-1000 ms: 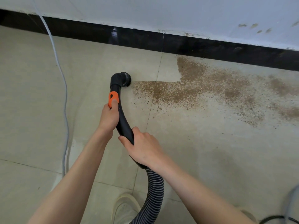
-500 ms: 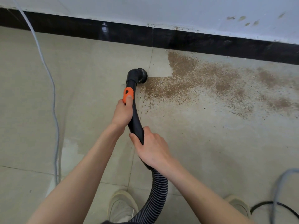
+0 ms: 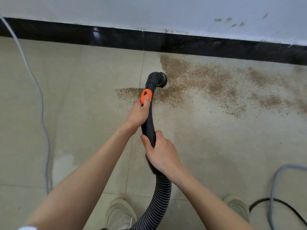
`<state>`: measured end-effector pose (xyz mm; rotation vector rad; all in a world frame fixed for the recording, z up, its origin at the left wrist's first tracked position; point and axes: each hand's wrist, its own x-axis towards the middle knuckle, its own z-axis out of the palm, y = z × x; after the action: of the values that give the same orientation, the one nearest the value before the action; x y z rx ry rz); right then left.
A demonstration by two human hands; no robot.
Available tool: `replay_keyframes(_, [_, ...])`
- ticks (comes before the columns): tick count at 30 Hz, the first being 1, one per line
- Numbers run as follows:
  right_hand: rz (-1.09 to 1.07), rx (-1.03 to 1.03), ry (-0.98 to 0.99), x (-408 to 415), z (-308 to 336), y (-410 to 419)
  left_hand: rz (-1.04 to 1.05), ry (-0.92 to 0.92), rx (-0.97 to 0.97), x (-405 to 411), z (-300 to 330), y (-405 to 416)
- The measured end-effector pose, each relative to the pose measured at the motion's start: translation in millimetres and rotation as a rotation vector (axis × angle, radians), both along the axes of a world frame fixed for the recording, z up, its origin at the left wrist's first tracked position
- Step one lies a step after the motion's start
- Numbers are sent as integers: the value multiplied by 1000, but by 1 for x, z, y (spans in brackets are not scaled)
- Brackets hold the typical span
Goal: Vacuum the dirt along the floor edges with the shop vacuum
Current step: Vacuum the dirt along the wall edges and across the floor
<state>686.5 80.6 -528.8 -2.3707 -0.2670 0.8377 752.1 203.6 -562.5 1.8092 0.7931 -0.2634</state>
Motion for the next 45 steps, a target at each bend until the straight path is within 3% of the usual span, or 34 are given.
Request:
replay_keyframes(9, [75, 112, -11, 34, -4, 54, 95, 1, 92, 21, 18, 56])
replay_keyframes(13, [174, 50, -38, 35, -5, 71, 197, -9, 65, 13, 9, 79])
replay_keyframes(18, [151, 35, -53, 44, -8, 66, 177, -18, 41, 26, 8, 71])
replay_keyframes(25, [25, 29, -67, 54, -16, 38, -3, -17, 31, 49, 8, 36])
replay_keyframes(31, [144, 32, -56, 39, -9, 52, 159, -40, 2, 22, -3, 61])
replay_keyframes(38, [305, 150, 139, -14, -2, 101, 363, -16, -22, -56, -8, 130])
replay_keyframes(45, [431, 185, 346, -47, -10, 97, 411, 4, 25, -111, -12, 121])
